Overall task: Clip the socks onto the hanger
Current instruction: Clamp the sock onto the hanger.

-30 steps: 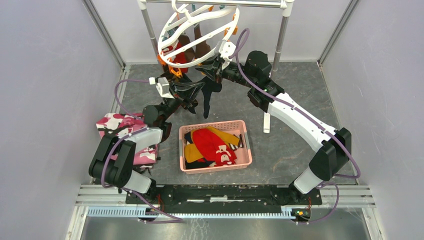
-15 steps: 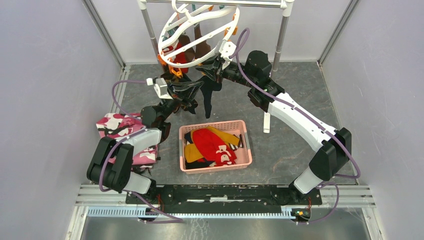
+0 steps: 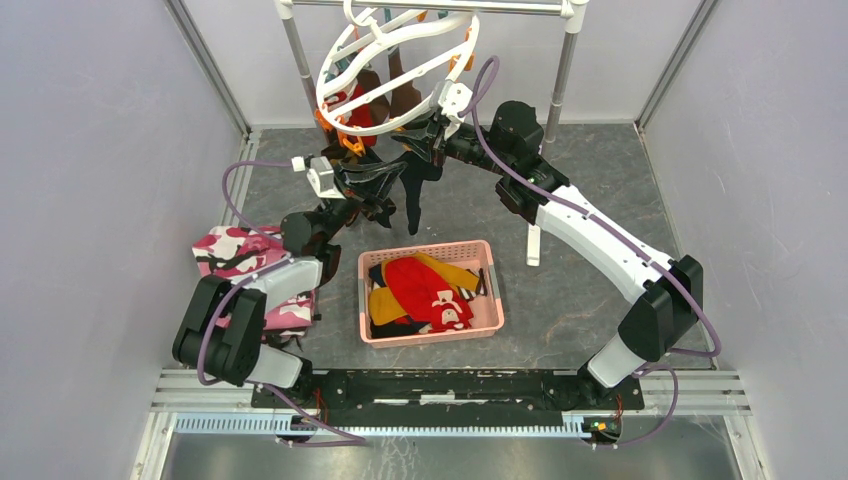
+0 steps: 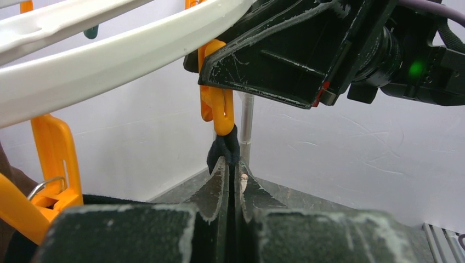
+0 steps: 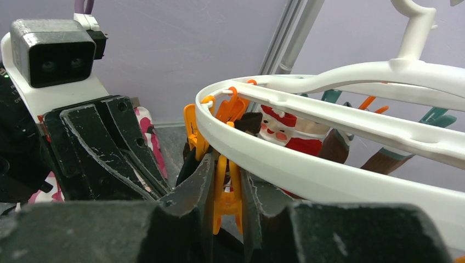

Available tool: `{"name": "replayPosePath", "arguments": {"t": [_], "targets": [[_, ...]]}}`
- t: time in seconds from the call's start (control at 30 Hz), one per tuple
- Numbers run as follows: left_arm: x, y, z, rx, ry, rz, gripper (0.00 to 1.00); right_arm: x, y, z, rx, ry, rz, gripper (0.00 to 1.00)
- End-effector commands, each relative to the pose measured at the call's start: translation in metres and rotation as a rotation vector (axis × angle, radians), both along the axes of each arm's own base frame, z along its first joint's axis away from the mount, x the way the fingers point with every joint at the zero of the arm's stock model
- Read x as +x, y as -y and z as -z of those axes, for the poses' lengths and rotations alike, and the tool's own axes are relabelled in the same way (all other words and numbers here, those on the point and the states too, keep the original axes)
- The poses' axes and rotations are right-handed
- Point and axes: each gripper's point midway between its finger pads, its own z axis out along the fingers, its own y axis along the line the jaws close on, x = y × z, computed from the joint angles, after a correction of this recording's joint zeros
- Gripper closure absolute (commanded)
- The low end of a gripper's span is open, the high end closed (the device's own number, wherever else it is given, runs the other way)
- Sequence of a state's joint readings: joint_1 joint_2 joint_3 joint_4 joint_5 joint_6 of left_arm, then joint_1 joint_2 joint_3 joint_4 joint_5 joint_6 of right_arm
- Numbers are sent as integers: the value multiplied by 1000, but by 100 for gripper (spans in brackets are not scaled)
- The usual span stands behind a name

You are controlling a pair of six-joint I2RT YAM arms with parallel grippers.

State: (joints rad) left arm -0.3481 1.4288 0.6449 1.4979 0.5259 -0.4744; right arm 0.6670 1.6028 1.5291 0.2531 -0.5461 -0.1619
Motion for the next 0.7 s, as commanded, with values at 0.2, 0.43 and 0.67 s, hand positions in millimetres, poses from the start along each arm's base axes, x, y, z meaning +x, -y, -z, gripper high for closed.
{"name": "replayPosePath", "arguments": {"t": [0.2,0.43,0.67], "targets": [[-45,-21,-70,-106,319,-34,98,-19,-2,-5,-9,1,-74,100],[-41,-19,-65,-104,299,-31,98,-20,-1,-7,-6,5,-75,100],[-38,-15,-57,-76,295,-17,98,-19,0,-8,-7,10,-67,100]]}}
